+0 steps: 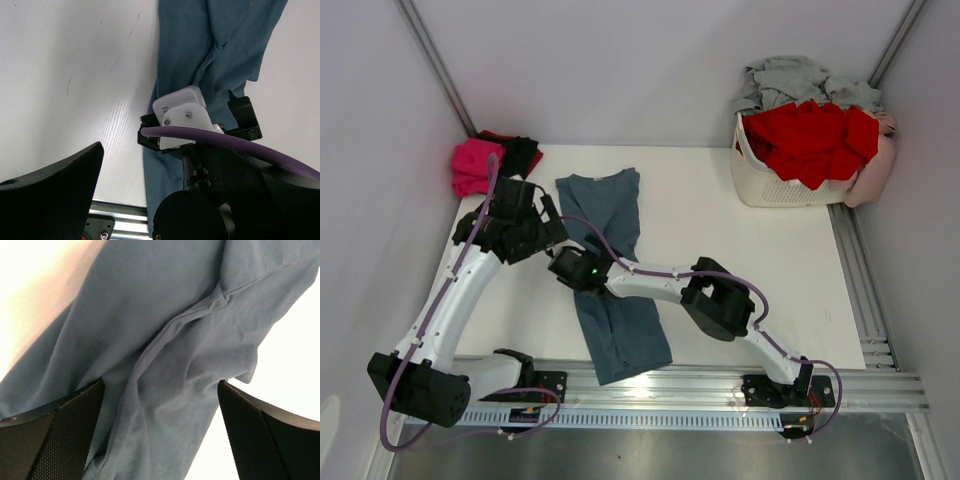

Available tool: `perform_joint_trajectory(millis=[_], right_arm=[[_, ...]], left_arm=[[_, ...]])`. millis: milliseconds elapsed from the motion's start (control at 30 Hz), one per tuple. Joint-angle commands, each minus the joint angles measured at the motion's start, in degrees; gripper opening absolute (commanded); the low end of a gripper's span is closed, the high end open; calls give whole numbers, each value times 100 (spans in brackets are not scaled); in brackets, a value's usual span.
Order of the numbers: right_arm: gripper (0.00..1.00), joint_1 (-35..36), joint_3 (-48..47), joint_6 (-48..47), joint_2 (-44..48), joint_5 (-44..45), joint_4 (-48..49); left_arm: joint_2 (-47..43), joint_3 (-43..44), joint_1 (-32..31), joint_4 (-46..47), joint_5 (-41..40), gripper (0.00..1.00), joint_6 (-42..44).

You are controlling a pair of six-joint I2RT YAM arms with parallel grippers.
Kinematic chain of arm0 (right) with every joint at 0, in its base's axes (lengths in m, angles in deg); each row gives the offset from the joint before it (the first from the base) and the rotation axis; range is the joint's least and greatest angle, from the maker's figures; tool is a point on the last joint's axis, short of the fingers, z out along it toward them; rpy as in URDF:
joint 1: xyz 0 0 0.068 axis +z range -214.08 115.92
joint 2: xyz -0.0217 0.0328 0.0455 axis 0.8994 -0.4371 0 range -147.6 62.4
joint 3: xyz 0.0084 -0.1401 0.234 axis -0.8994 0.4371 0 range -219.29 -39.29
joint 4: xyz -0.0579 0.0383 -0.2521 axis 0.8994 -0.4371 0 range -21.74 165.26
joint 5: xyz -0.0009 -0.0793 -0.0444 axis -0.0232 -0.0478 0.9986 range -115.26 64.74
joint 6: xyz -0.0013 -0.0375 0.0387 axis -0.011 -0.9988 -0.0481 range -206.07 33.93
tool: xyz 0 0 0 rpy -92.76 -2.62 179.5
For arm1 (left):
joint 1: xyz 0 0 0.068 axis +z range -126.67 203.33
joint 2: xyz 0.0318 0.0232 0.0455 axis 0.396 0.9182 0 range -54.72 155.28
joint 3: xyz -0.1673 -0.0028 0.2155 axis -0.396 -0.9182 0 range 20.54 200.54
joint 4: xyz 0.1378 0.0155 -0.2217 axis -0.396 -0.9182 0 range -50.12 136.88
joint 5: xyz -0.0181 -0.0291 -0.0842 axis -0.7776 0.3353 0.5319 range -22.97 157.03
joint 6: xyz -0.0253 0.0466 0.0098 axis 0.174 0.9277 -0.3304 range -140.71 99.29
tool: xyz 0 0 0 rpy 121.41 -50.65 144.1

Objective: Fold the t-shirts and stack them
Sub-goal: Rotate the tshirt 90 degrees

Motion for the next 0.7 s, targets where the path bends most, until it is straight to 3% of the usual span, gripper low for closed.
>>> perform_joint_trajectory(millis=[0,367,667], right_arm=[[99,-127,-269,-180,176,260,274],[97,-1216,-2072,180,-351,-407,-175],[85,-2324,-2855,1454,-904,-1988,-298]], left_arm=[[-102,38,49,250,1,98,2],[-919,-322,49,434,-341,97,-174],[-972,-366,49,65,-615,94,-446]])
